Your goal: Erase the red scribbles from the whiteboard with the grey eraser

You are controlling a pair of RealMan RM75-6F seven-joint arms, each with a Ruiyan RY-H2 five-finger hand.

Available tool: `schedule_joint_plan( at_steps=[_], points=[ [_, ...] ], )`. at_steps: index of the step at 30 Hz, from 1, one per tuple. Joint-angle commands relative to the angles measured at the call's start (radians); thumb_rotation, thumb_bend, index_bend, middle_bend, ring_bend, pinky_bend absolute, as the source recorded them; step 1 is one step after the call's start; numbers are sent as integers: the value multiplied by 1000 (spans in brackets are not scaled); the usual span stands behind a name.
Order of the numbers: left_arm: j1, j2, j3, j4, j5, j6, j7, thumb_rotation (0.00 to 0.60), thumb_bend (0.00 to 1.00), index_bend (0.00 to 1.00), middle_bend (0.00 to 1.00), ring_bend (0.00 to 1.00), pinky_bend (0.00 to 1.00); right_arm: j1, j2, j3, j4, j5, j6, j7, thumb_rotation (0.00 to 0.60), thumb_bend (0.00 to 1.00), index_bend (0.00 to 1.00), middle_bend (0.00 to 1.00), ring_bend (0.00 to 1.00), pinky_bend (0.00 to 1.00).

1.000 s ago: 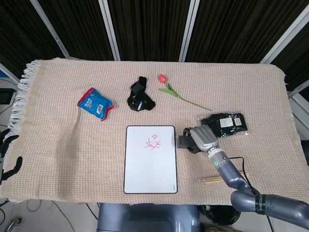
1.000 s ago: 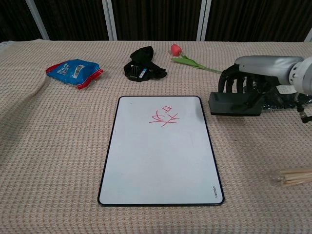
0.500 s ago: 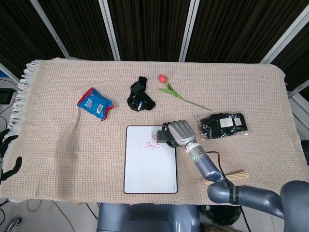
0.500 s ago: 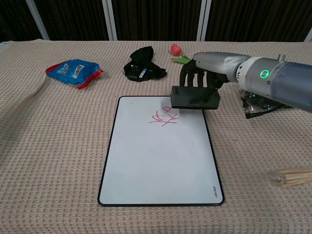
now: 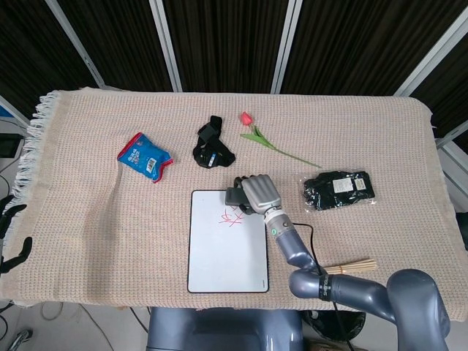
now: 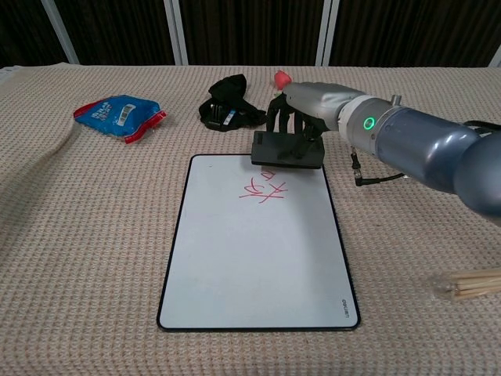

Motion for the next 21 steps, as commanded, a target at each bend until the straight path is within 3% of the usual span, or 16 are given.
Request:
schedule_joint_plan(
  at_steps=[1,14,21],
  points=[
    [0,0,0,0,1,0,0,600,385,195,37,0,12,11,-20,2,20,7,0,-10,600,388,429,443,480,484],
    [1,1,1,3,4,3,-2,600,386,195,37,0,12,-7,-40,-58,10,-27,-2,-28,600,381,429,469,494,484],
    [2,0,2,5,6,5,-3,600,385,195,37,0,12,-52,-5,-118,-65,-69,21,-33,600,377,429,471,497,485]
  ],
)
